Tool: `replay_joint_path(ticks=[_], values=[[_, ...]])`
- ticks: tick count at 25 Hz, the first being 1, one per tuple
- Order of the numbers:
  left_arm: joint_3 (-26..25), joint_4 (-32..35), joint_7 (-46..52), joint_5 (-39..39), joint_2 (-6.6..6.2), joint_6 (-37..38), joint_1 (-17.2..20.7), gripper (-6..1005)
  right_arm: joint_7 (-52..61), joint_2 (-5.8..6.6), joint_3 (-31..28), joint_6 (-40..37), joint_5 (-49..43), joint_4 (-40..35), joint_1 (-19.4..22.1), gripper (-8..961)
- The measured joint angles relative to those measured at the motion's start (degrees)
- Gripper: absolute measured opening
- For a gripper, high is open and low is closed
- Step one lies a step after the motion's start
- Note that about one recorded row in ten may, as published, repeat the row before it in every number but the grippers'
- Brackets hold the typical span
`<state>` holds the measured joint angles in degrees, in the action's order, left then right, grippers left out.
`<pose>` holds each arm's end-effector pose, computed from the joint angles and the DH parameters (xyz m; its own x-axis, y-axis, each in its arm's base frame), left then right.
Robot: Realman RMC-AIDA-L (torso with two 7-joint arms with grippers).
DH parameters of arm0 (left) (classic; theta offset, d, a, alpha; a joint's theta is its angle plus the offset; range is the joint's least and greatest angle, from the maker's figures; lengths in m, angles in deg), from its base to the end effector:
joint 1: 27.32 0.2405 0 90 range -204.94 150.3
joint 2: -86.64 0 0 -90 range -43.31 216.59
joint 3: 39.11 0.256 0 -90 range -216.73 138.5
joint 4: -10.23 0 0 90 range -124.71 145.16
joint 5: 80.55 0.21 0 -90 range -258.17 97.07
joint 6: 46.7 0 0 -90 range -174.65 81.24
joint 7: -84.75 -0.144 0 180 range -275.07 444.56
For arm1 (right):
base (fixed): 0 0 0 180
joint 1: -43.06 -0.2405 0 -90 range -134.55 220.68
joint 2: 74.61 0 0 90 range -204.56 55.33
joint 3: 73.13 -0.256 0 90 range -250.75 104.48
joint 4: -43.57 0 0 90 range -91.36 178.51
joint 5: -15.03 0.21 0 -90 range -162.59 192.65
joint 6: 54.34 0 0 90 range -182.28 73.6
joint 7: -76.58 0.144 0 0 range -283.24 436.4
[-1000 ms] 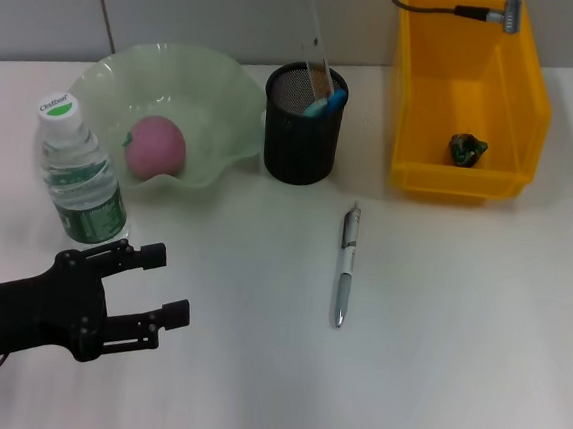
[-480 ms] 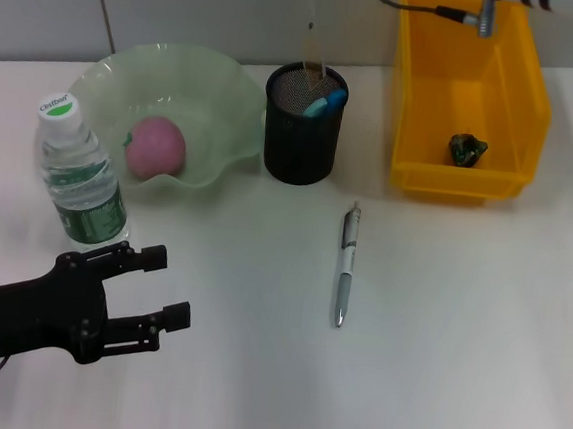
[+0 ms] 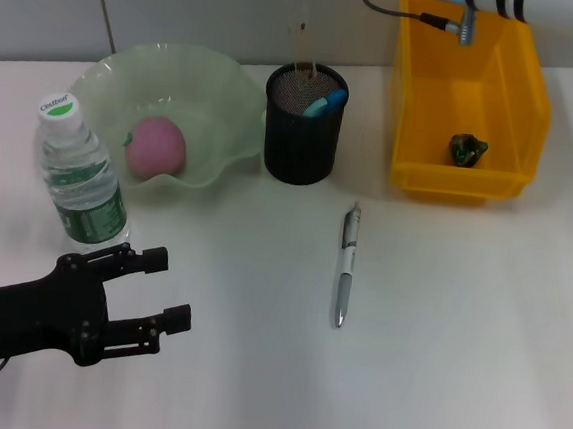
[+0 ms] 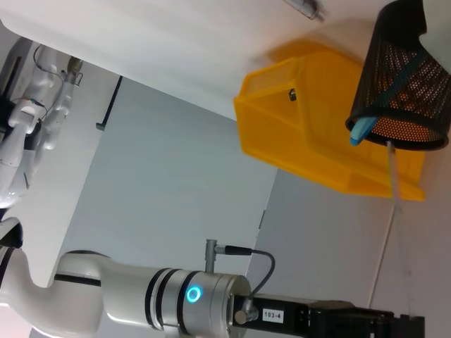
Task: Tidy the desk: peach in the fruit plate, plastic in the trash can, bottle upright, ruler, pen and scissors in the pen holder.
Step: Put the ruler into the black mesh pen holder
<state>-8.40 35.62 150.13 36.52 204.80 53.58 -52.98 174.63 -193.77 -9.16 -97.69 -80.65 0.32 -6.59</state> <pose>-0.2863 0.2697 -0.0130 0.7018 0.3264 0.6332 0.4383 -0.8986 -0.0225 0.1034 0.4778 0.0035 0.7760 -0.1819 -0.6039 -0.5302 -0.7066 -0.4686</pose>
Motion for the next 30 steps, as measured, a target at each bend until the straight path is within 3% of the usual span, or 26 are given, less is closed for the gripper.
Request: replay_joint_path(ticks=[12, 30], values=[[-0.1, 0.0, -0.6, 0.0, -0.12, 0.0, 0.0, 843, -3.3, -0.02, -0.4, 2.2, 1.6, 5.7, -2.4, 383], [0.0, 0.0, -1.3, 0.0, -0.12, 0.0, 0.5, 843, -4.2, -0.16, -0.5, 3.4, 2.2, 7.6, -1.6, 385]])
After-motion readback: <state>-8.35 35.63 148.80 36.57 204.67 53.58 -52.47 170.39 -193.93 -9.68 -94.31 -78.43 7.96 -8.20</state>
